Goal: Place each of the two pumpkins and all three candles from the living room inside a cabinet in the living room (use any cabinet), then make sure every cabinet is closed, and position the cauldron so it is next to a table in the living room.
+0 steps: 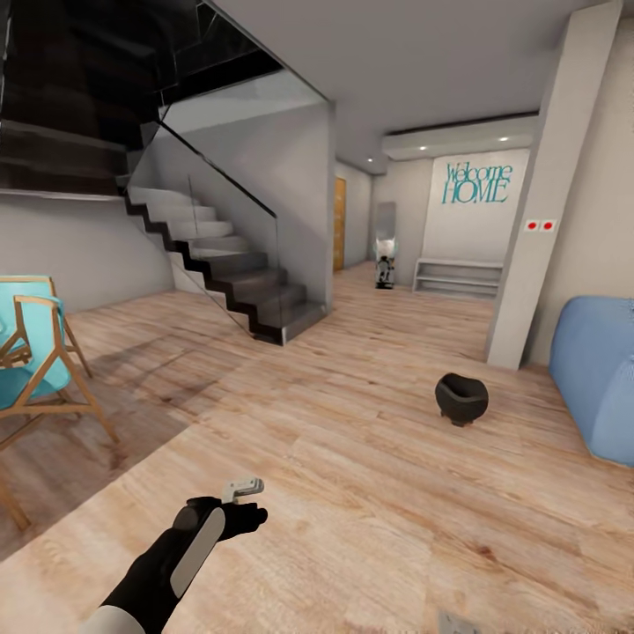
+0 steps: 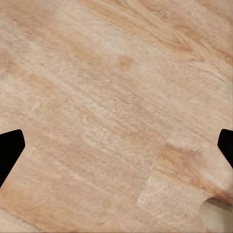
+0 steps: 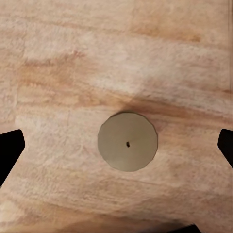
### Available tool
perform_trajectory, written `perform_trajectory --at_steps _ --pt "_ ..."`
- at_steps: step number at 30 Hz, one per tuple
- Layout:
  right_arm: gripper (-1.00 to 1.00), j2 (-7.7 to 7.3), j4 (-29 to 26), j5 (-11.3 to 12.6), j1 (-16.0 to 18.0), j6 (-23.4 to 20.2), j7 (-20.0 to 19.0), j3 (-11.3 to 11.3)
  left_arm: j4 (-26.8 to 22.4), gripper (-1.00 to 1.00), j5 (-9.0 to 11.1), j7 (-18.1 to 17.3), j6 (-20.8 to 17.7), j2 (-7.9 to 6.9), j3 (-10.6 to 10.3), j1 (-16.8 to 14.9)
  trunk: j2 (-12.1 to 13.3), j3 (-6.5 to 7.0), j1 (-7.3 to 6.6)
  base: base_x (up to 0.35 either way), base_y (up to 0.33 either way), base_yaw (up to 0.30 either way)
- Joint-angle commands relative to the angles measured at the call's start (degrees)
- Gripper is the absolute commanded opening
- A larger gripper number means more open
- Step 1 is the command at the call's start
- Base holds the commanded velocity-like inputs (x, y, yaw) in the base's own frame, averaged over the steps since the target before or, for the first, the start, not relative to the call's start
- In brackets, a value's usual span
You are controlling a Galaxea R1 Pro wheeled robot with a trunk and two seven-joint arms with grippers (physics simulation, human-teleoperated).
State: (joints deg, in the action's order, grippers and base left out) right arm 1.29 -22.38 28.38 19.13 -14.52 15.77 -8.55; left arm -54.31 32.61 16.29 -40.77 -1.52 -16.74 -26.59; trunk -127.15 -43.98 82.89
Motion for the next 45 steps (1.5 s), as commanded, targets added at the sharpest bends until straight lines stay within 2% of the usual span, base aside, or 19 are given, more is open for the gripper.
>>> perform_trajectory --at_steps 1,23,25,29,36,40,45 --pt "1.00 -0.05 -0.12 0.45 0.03 -0.25 0.49 -0.49 -0.09 1.00 0.61 0.56 -0.09 -0.07 -0.21 -0.04 -0.44 -0.25 0.22 0.000 0.000 -0.089" --pt "1.00 -0.24 -0.10 0.53 0.15 -0.27 0.65 -0.12 -0.12 1.00 0.61 0.70 -0.09 -0.01 -0.22 -0.04 -9.27 -4.20 5.05 0.000 0.000 -0.009" --pt "1.00 -0.36 -0.09 0.58 0.87 -0.36 0.93 -0.05 -0.15 1.00 0.61 0.70 -0.08 0.06 -0.22 -0.04 -10.07 -4.56 5.49 0.000 0.000 0.000" --pt "1.00 -0.50 0.55 0.71 4.84 -0.42 1.20 0.03 -0.11 1.00 0.59 0.85 -0.06 0.14 -0.22 -0.04 -11.67 -5.27 6.37 0.000 0.000 0.000" --pt "1.00 -0.27 0.84 0.64 6.19 -0.30 1.19 0.03 -0.30 1.00 0.60 0.64 -0.09 0.01 -0.18 -0.04 -14.48 -6.53 7.90 0.000 0.000 0.000" --pt "1.00 -0.24 3.12 0.61 6.32 2.83 1.17 -0.03 -0.37 1.00 0.61 0.52 -0.09 -0.01 -0.21 -0.04 -16.09 -7.25 8.78 0.000 0.000 0.000" --pt "1.00 -0.23 6.58 0.48 6.35 5.04 1.07 -0.13 -0.43 1.00 0.61 0.50 -0.09 -0.06 -0.20 -0.04 -16.15 -8.36 8.91 0.000 0.000 0.000"
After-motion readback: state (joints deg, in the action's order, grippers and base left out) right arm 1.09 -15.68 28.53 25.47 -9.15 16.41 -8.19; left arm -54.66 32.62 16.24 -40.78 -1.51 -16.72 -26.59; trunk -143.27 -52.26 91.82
